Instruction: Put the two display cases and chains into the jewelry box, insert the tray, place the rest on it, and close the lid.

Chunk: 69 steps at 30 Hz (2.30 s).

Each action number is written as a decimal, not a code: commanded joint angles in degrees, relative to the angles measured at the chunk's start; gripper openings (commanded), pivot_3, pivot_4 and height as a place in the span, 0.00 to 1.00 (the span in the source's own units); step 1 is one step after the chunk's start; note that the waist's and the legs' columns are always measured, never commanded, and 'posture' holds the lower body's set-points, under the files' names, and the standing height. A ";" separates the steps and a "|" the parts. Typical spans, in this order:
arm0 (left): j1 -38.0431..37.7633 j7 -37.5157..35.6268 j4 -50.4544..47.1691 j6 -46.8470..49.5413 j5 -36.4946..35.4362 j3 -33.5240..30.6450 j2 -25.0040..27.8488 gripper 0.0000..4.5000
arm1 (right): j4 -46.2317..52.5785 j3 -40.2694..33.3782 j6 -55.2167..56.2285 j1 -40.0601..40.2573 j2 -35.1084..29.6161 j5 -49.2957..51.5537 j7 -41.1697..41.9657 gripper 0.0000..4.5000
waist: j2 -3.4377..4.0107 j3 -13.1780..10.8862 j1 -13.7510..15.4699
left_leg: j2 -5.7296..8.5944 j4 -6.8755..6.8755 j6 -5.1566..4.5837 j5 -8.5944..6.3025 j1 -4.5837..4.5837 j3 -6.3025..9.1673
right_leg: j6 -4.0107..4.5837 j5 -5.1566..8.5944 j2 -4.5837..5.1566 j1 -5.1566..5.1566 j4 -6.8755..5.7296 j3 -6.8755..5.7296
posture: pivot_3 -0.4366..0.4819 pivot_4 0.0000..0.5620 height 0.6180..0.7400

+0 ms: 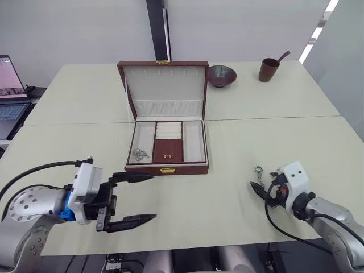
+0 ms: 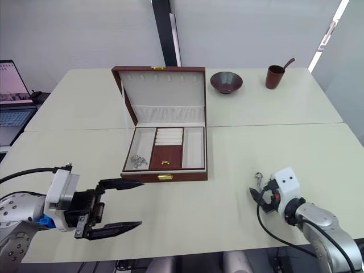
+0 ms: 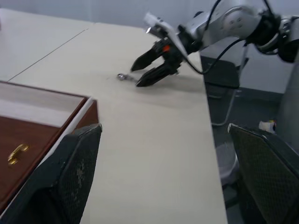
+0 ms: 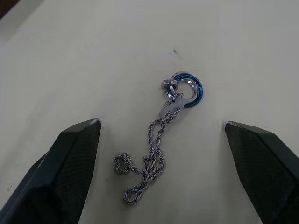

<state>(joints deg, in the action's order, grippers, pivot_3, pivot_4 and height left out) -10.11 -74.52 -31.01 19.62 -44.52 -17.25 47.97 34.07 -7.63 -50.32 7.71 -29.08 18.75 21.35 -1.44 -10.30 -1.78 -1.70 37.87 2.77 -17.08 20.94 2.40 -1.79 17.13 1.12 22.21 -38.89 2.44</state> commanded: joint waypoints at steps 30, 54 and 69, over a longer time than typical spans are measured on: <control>0.64 1.24 0.86 -2.69 1.69 2.35 -2.52 1.00 | 1.15 2.36 6.25 -1.45 -0.91 -5.03 -1.48 0.00 | -0.15 0.11 -0.01 | 0.01 0.00 0.00 0.00 0.00 -0.01 | -0.01 0.01 -0.02 0.00 0.00 -0.02 | 0.48 0.27 1.00; -3.57 14.88 -0.49 3.02 -4.41 -7.80 -4.55 1.00 | -10.01 9.76 2.73 -47.31 -6.68 11.20 17.95 0.00 | -0.07 0.03 -0.04 | 0.00 0.03 -0.01 0.00 0.03 0.14 | 0.01 -0.01 0.02 0.03 -0.01 -0.08 | 0.48 0.27 1.00; -6.10 18.79 -2.70 3.24 -4.67 -10.07 -6.16 1.00 | -26.27 20.67 12.64 -56.21 1.09 1.81 22.82 0.00 | -0.04 0.01 -0.05 | 0.00 0.04 -0.01 0.00 0.06 0.16 | 0.03 -0.01 0.08 0.06 -0.03 -0.10 | 0.48 0.27 1.00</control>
<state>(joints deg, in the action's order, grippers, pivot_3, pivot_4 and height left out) -15.90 -55.85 -31.65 23.34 -48.31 -25.68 42.17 7.12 13.66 -39.37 -46.97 -28.13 21.22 43.67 -1.47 -10.29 -1.83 -1.71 37.90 2.76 -17.08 21.00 2.56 -1.76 17.11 1.20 22.27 -38.92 2.34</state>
